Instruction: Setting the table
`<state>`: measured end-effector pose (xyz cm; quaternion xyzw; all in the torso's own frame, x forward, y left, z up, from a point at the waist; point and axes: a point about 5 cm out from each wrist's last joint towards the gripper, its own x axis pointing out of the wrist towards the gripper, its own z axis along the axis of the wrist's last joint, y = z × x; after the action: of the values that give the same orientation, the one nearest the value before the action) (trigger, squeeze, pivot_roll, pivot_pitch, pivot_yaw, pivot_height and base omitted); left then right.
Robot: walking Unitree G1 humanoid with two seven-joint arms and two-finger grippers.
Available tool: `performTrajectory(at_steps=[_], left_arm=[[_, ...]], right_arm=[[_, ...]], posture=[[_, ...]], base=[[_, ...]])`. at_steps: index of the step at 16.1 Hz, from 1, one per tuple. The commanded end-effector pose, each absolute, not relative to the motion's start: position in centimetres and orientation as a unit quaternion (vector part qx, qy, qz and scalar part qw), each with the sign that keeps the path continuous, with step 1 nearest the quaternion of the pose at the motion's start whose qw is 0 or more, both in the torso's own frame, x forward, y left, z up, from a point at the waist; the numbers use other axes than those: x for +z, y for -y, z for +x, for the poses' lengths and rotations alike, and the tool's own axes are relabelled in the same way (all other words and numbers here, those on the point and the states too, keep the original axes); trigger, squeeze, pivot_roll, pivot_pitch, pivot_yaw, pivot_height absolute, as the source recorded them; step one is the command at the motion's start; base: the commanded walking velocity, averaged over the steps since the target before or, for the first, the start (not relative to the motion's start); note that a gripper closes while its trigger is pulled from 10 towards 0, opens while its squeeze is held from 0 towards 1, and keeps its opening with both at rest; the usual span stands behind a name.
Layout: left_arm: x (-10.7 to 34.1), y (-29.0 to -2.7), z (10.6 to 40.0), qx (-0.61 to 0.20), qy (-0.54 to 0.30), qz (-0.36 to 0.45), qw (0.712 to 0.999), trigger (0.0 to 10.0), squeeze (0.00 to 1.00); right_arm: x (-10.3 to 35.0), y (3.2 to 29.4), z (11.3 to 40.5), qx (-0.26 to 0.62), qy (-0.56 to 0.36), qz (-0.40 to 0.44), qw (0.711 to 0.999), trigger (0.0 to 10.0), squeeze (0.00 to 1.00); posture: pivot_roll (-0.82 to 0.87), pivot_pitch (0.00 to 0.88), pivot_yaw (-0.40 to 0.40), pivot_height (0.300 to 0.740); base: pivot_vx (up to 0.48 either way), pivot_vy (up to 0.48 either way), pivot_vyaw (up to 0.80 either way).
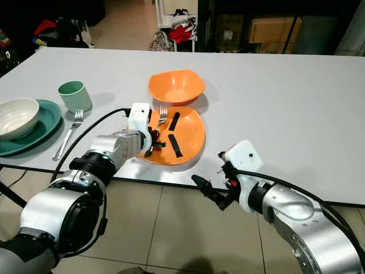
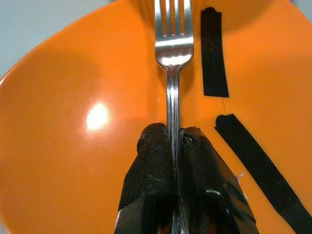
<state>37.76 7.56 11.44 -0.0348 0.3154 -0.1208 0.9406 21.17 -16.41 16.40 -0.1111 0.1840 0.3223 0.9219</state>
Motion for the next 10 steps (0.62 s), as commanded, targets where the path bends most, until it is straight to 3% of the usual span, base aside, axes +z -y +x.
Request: performTrajectory(at_steps=[1,4,7,8,10], left_arm=[[11.0,-8.0,37.6,-0.108,-0.333,-0.024,0.936,10.0,0.13],[11.1,-8.4,37.8,-0.094,-0.327,-0.015,0.940,10.0,0.47],[12.2,-8.4,38.3,-0.096,-0.303,-0.060,0.946,10.0,0.78],[12.5,-8.4,38.4,-0.100,-0.296,-0.070,0.947,10.0,0.99],[13.1,-8.3,38.6,-0.110,-0.287,-0.071,0.949,10.0,1.00]], right_arm=[[16.5,16.0,20.8,0.340,-0.183,-0.111,0.916,10.0,0.00],[16.5,15.9,20.7,0.343,-0.184,-0.110,0.914,10.0,0.00],[16.5,15.8,20.7,0.347,-0.183,-0.107,0.914,10.0,0.00],[16.5,15.8,20.7,0.350,-0.182,-0.106,0.913,10.0,0.00],[16.7,15.9,20.7,0.354,-0.180,-0.105,0.912,10.0,0.00]], posture=[[-0.09,0.000,0.104,0.740],[-0.08,0.000,0.101,0.740],[-0.08,0.000,0.101,0.740],[-0.08,0.000,0.101,0.740],[-0.08,0.000,0.101,0.740]], base=[[0.000,0.000,0.00],[0.000,0.000,0.00],[0.000,0.000,0.00],[0.000,0.000,0.00],[0.000,0.000,0.00]])
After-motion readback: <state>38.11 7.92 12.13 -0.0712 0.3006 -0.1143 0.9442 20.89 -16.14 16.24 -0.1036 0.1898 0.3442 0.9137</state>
